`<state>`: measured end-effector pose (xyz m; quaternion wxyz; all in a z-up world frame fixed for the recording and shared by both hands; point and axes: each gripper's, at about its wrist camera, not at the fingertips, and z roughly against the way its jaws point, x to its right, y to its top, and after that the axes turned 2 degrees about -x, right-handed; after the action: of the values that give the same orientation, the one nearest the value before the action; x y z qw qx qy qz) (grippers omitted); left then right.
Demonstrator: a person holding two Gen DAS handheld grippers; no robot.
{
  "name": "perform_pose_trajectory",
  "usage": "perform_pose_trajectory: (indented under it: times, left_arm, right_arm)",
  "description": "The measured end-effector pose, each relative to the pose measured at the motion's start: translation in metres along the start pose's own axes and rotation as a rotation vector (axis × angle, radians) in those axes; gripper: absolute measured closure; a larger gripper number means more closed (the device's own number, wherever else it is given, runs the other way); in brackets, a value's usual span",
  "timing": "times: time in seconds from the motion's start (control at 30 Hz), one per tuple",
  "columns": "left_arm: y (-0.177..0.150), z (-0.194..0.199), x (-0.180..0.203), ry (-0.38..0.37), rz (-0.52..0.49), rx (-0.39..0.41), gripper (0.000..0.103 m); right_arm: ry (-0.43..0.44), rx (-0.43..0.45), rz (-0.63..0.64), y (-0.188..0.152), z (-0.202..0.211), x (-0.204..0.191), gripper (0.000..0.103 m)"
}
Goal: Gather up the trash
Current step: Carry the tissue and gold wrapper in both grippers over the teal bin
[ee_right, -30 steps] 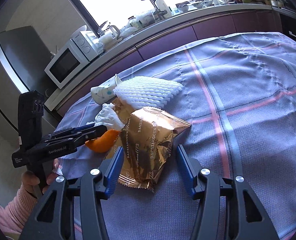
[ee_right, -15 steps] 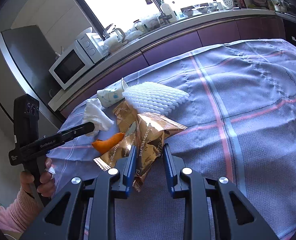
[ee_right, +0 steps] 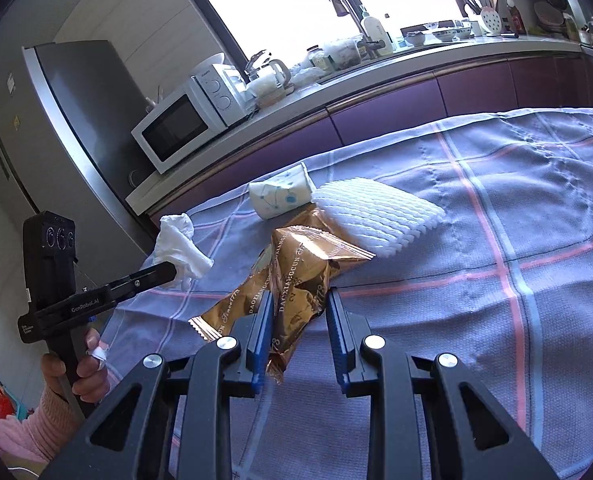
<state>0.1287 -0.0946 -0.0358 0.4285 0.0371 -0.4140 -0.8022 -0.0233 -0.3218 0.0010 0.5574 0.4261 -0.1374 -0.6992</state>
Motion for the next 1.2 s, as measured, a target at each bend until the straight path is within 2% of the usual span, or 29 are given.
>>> perform_pose_trajectory:
  times: [0.6, 1.2]
  left_arm:
    - [-0.052, 0.092, -0.039, 0.11, 0.05, 0.086, 0.084]
    - [-0.083, 0.136, -0.064, 0.199, 0.113, 0.124, 0.084]
  right_arm:
    - [0.149, -0.073, 0.12, -0.006, -0.043, -0.082, 0.078]
    - [0.254, -0.141, 0.213, -0.012, -0.073, -0.144, 0.078]
